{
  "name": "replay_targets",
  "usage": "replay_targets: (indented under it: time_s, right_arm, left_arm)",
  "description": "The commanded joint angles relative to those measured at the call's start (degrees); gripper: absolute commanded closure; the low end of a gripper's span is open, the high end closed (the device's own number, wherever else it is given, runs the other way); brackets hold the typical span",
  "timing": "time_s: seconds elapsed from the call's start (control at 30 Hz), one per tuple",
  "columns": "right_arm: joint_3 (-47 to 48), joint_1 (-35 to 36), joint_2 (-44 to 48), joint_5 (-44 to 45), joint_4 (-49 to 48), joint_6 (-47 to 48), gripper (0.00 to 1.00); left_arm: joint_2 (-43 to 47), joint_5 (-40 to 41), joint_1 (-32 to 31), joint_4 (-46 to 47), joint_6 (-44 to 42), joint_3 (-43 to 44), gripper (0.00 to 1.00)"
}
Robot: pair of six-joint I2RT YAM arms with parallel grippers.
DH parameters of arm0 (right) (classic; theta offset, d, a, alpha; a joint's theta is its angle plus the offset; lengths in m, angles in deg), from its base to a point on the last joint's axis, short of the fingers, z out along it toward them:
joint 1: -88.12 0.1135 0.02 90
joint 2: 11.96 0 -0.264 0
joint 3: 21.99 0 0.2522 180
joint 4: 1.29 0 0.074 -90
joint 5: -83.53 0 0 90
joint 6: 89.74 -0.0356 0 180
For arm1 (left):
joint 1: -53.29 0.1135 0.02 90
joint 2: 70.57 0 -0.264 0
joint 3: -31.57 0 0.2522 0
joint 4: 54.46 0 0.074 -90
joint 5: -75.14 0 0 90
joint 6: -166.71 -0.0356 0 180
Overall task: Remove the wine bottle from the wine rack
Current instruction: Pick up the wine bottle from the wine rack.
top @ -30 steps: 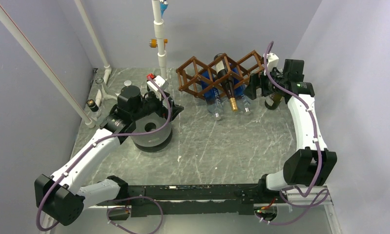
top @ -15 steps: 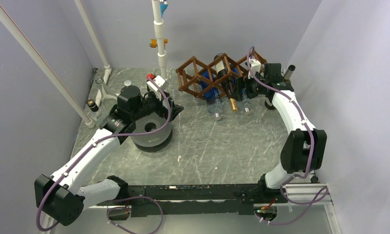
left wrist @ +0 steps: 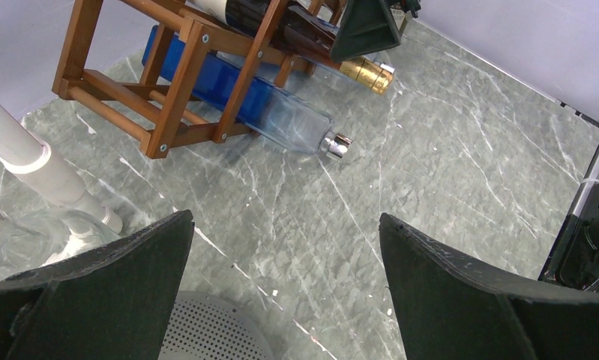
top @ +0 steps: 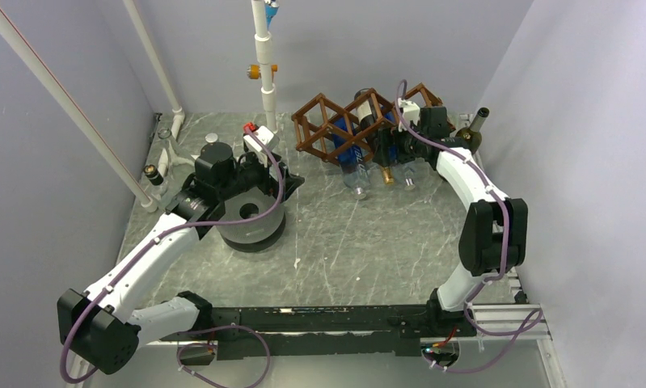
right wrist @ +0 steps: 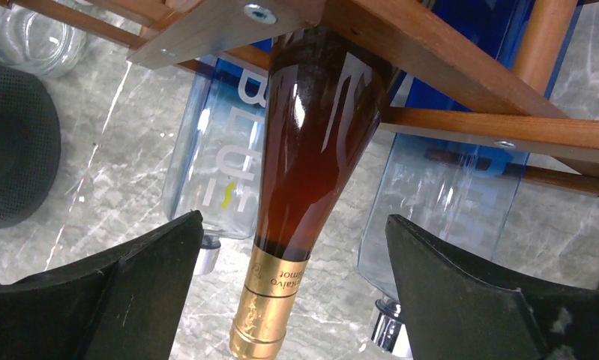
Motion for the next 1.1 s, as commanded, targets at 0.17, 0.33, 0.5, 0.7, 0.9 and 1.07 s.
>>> replay_targets:
  time_s: [0.17,0.33,0.5,0.7,0.9,1.07]
  right_arm:
    - [0.9,1.2,-2.4,3.4,-4.9,-3.5,0.09]
    - [1.3,1.6,-3.3,4.6,-5.0,-3.8,0.1]
    - [1.6,1.8,-4.2,4.7,-5.1,-4.0,0.13]
    - [2.0,2.3,-5.3,5.3,-5.1,-4.3,0.14]
    - [2.3,2.5,-6.0,5.4,-5.3,-4.6,0.17]
    - [2.1,2.5,-6.3,5.6,-5.8,-4.6,0.19]
  left_arm:
    - [-0.3,0.6,-0.3,1.7,-0.7,-0.3,0.0]
    - [-0.5,0.5,-0.3,1.8,-0.7,-0.3,0.0]
    - [-0.5,0.7,-0.3,1.6,-0.8,-0.3,0.01]
    - [-0.4,0.8,-0.2,1.5,-0.9,-0.2,0.01]
    - [-0.5,0.8,-0.3,1.6,-0.9,-0.3,0.01]
    - [-0.5,0.8,-0.3,1.5,-1.0,-0.3,0.0]
